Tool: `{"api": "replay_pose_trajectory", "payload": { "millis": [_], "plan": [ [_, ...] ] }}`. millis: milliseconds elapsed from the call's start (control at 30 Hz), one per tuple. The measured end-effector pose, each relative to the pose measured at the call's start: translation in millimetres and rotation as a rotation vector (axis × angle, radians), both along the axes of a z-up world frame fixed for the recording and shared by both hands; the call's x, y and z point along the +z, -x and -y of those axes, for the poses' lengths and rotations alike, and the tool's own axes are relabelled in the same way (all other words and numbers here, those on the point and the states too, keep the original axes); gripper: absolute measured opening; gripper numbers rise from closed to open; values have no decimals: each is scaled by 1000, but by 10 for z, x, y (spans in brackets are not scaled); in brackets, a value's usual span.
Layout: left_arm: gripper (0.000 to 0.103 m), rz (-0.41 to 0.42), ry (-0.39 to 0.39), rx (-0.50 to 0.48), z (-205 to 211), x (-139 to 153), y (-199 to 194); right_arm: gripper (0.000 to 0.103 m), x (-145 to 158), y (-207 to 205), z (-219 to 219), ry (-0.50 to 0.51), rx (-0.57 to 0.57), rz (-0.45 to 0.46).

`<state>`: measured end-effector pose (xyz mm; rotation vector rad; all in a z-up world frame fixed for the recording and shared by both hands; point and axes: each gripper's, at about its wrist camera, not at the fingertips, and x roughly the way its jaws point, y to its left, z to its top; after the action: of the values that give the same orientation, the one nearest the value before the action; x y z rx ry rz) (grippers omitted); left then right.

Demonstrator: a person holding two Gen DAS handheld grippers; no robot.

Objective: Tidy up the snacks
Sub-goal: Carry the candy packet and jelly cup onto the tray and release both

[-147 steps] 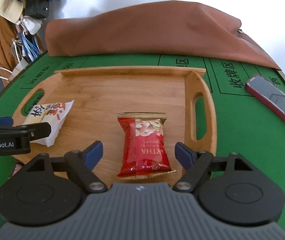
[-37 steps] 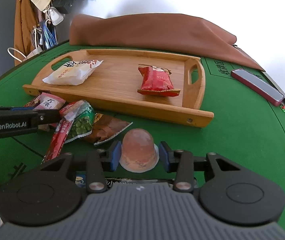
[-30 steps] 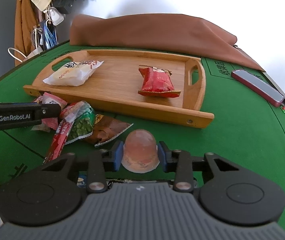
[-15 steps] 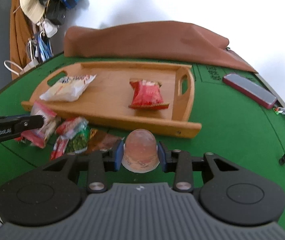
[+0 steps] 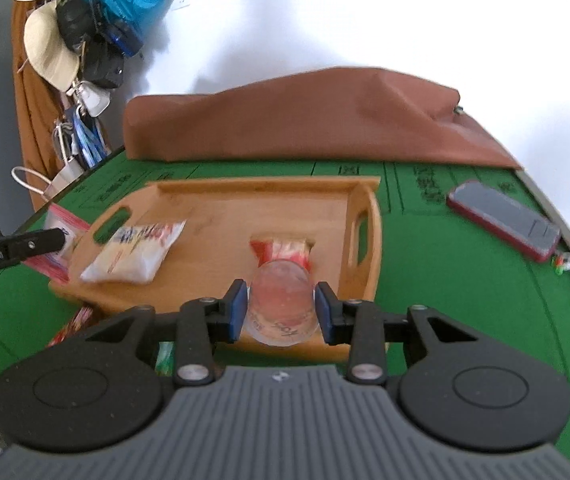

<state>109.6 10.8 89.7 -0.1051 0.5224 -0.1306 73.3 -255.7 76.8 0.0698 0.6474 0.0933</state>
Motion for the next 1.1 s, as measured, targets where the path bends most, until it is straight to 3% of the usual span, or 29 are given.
{"api": "replay_pose_trajectory", "payload": {
  "millis": [167, 367, 700, 833, 867, 1100],
  "plan": [
    [21, 7, 5, -14, 12, 166, -361, 41, 140, -311, 38, -4, -15, 4],
    [21, -46, -17, -15, 115, 147, -876, 41, 195, -744, -28, 21, -26, -17],
    [21, -138, -24, -36, 240, -157, -1569, 41, -93, -1510, -161, 96, -38, -139],
    [21, -173, -15, -41, 253, -275, -1740, 41, -252, -1723, -132, 73, -58, -181],
    [21, -179, -20, -38, 251, -309, -1791, 33, -285, -1767, -125, 71, -65, -189],
    [21, -225, -39, -28, 235, -494, -2001, 28, -334, -1885, -144, 111, -77, -188]
  ]
}}
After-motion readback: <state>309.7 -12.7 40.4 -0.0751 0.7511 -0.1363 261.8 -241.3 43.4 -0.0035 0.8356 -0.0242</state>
